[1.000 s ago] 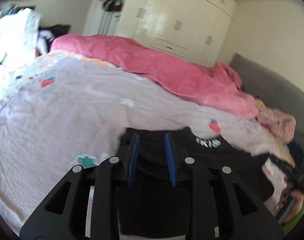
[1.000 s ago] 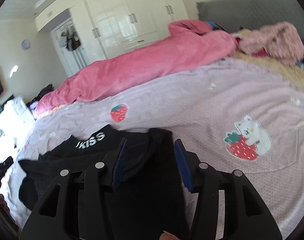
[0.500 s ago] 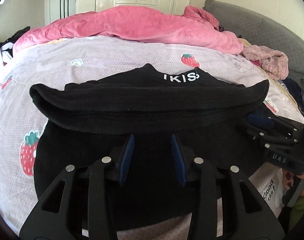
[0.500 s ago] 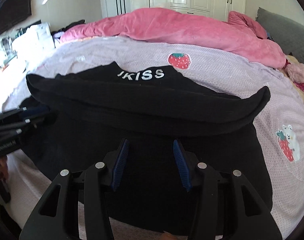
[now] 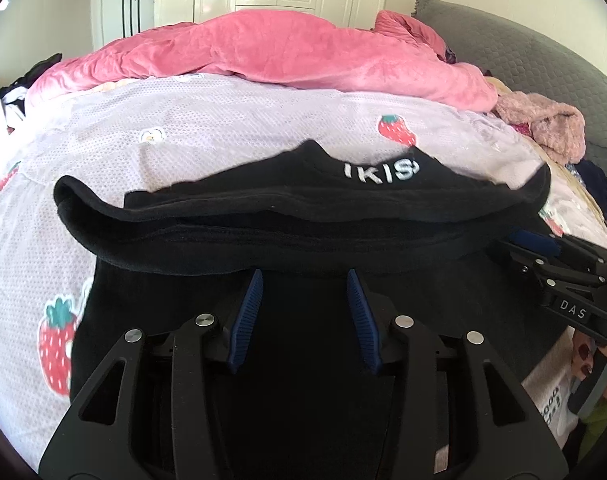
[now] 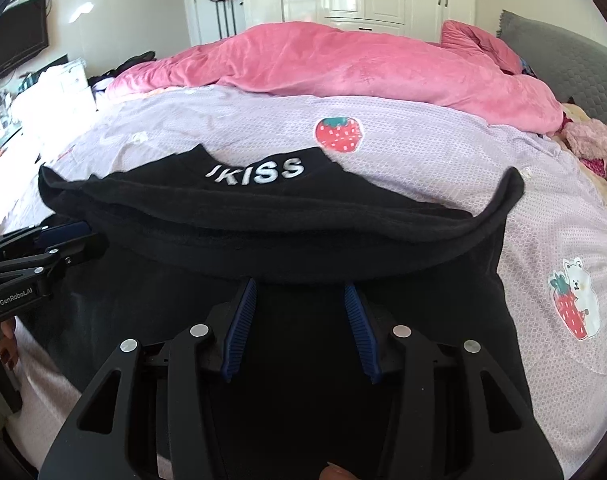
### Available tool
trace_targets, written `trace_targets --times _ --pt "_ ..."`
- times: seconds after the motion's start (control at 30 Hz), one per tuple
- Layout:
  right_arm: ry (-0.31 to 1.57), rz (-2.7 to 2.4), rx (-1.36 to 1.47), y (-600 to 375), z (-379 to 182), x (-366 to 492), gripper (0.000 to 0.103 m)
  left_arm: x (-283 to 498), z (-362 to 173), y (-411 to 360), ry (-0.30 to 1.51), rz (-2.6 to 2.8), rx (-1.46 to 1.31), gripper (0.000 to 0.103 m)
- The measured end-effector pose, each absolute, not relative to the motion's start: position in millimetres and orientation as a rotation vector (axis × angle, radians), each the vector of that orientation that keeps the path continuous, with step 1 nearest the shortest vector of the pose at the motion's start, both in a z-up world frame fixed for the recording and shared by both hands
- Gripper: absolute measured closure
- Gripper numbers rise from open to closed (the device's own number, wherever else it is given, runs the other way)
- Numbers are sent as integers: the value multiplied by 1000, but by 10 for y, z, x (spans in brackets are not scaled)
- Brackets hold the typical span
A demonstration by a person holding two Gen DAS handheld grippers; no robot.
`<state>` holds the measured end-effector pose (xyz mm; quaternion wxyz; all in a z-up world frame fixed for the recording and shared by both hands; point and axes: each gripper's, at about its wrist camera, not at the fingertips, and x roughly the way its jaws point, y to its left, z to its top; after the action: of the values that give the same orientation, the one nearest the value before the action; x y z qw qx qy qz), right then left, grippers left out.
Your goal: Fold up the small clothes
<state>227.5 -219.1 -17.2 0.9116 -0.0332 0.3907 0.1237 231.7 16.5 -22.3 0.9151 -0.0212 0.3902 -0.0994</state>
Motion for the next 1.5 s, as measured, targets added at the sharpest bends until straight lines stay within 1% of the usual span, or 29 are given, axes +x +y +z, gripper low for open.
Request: trace_targets --times 0.03,0.07,0.1,0.17,0.3,0.4,0.53,0.67,0.93,1.1,1.5 --pt "803 250 -60 -2210 -161 2302 59 2337 -211 180 800 -201 -45 63" --pt "798 240 -49 -2235 -141 2345 59 2365 -189 214 788 -186 -48 59" --pt "794 231 -38 -2256 -121 2389 59 2387 -175 241 781 -170 -51 52" --pt "784 214 -3 -2322 -80 2496 59 2446 -157 361 775 -130 -72 47" --pt "764 168 82 -2522 -45 2646 58 2491 -102 647 757 -78 -162 42" --pt "739 180 171 -2687 19 2662 57 2483 -33 764 731 -76 -195 41" --pt "655 187 202 -2801 191 2615 57 2472 16 807 722 -102 -225 40" --pt "615 142 202 -2916 299 2592 51 2438 68 845 690 -88 -226 35" --pt "685 39 168 -3143 160 2524 45 2380 73 1143 705 -16 -276 33" --pt "755 5 98 -3198 -21 2468 44 2299 -37 1271 769 -14 -296 32" --pt "800 53 151 -3206 -187 2498 45 2285 -257 1167 865 -63 -281 32"
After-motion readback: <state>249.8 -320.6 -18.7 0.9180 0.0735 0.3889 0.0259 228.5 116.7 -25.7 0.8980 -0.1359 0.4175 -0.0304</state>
